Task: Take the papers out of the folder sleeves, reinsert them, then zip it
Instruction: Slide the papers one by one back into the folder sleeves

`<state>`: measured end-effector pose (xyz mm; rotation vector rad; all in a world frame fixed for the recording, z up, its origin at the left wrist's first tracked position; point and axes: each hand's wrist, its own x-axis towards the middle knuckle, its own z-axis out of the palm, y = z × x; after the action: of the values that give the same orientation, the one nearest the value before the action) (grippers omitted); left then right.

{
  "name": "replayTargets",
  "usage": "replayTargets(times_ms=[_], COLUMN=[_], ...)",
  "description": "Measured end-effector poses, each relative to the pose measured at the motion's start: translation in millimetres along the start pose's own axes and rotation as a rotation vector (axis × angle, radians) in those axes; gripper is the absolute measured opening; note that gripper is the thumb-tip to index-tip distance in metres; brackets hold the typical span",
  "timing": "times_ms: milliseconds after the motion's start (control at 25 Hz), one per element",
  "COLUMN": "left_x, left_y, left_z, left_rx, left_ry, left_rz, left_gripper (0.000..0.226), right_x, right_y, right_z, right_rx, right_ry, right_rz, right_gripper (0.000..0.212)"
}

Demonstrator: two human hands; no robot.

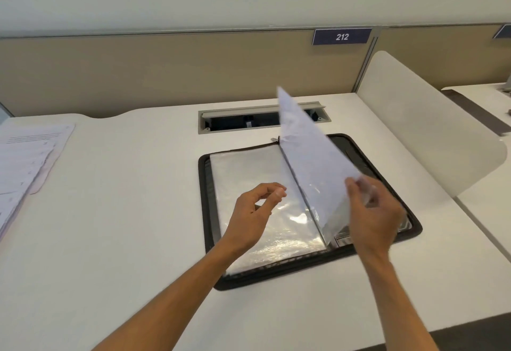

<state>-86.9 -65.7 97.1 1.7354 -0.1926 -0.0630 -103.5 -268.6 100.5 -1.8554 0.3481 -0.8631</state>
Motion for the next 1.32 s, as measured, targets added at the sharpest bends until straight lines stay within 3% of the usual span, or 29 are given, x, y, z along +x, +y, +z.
replayTargets(times_ms=[160,400,440,520,560,640,720,760,840,960,1160,1320], left_x=[1,2,2,1,1,0,-1,-2,-7,-17,-42,-65], left_y=[-14,-32,-33,-36,-38,-40,-43,-45,-49,-54,-69,-84], left_z=[1,6,8,12,13,13,9,6,-3,-22,-79,-155], left_rx=[0.054,0.104,0.106,0.11,0.117,0.143,0.169,0.178,0.203,0.219,0.236,0.292], left_ry=[0.065,0.121,0.126,0.127,0.132,0.149,0.167,0.174,0.188,0.207,0.248,0.321], left_rz=[-0.061,-0.119,-0.132,-0.154,-0.163,-0.18,-0.192,-0.197,-0.2,-0.211,-0.229,-0.218], left_gripper=[0.015,0.016,0.016,0.016,0.015,0.014,0.014,0.013,0.013,0.012,0.009,0.01], right_x=[39,59,60,59,55,50,43,37,21,-9,-82,-143], right_y=[41,75,79,90,94,103,110,110,102,76,19,-34], right_z=[-41,-63,-64,-60,-56,-44,-28,-21,-4,27,88,157], right_rx=[0.003,0.023,-0.034,-0.38,-0.55,-0.768,-1.002,-1.091,-1.103,-0.849,-0.463,-0.351], right_ry=[0.126,0.148,0.156,0.14,0.075,-0.271,-0.692,-0.802,-0.772,-0.706,-1.079,-1.234], right_rz=[0.174,0.401,0.402,0.277,0.138,-0.037,0.05,0.109,0.105,-0.112,-0.213,-0.266], right_gripper=[0.017,0.028,0.03,0.043,0.05,0.062,0.081,0.089,0.093,0.084,0.049,0.041])
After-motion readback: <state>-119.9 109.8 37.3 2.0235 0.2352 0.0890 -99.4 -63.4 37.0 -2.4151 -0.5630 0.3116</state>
